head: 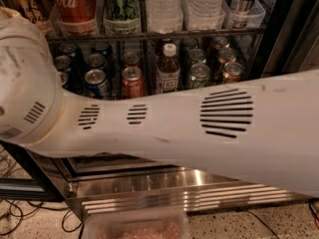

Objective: Pick orange can from top shelf of fridge

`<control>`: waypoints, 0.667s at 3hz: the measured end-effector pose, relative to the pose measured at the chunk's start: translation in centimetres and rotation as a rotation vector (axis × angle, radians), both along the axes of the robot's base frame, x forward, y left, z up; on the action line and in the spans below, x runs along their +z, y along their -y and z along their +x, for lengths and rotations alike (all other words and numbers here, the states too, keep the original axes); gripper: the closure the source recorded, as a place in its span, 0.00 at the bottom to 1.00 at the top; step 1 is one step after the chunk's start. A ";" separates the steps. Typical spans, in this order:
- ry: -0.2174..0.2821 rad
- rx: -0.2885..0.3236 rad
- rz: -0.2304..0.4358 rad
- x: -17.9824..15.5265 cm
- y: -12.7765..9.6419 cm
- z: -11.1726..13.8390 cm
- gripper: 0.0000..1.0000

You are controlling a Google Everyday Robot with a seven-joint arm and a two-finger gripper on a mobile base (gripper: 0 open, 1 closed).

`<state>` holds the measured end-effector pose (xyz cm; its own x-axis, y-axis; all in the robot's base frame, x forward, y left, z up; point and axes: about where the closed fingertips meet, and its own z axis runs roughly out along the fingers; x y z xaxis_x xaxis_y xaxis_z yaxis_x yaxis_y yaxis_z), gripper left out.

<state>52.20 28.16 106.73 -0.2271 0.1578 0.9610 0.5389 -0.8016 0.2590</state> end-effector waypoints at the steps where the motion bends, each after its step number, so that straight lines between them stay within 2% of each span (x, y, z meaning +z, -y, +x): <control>1: 0.067 -0.032 -0.061 -0.2 -0.9 -0.3 1.00; 2: 0.111 -0.052 -0.096 -0.3 -1.3 -0.5 1.00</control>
Offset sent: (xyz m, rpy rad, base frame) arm -0.0075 0.0184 -0.0041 -0.1393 -0.1630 -0.0756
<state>51.72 29.49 106.45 -0.3199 0.2625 0.9104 0.4613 -0.7961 0.3916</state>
